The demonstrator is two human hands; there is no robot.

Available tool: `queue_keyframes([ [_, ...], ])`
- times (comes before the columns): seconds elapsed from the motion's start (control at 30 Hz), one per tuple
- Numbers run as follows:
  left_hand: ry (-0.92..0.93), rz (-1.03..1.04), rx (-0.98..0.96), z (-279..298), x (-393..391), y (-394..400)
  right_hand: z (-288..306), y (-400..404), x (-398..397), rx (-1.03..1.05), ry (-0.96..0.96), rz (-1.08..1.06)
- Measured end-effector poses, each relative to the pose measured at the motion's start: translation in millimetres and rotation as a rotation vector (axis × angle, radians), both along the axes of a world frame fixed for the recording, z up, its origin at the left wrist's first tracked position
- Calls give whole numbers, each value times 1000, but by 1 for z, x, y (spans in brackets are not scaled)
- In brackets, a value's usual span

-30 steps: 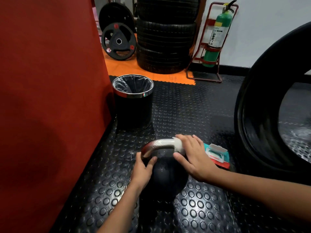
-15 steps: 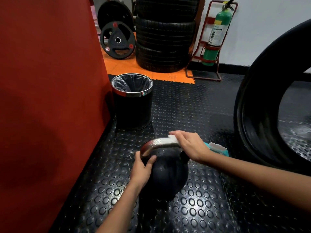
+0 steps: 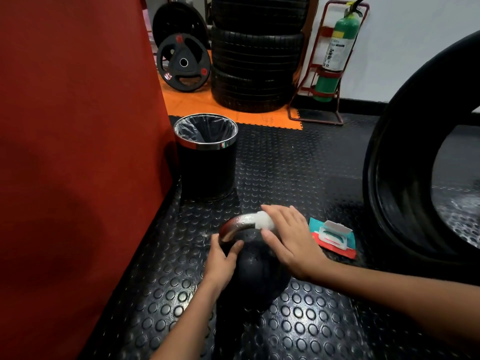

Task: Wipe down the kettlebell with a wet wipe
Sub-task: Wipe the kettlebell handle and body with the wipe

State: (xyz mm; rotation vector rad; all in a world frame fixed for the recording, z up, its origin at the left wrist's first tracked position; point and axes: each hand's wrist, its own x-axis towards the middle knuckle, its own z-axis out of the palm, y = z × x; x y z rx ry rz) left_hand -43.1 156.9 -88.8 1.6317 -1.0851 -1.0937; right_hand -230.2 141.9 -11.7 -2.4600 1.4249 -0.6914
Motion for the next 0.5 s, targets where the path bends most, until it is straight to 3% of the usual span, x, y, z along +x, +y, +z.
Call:
queue_keyframes([
  [0.17, 2, -3, 13, 0, 0, 0, 0, -11, -6, 148, -104, -198],
  [0.27, 17, -10, 5, 1, 0, -1, 15, -23, 9, 216, -67, -267],
  [0.4, 40, -1, -15, -3, 1, -2, 12, -13, 17, 33, 132, -28],
  [0.5, 32, -6, -11, -2, 0, -1, 3, -3, 1, -87, 153, 111],
])
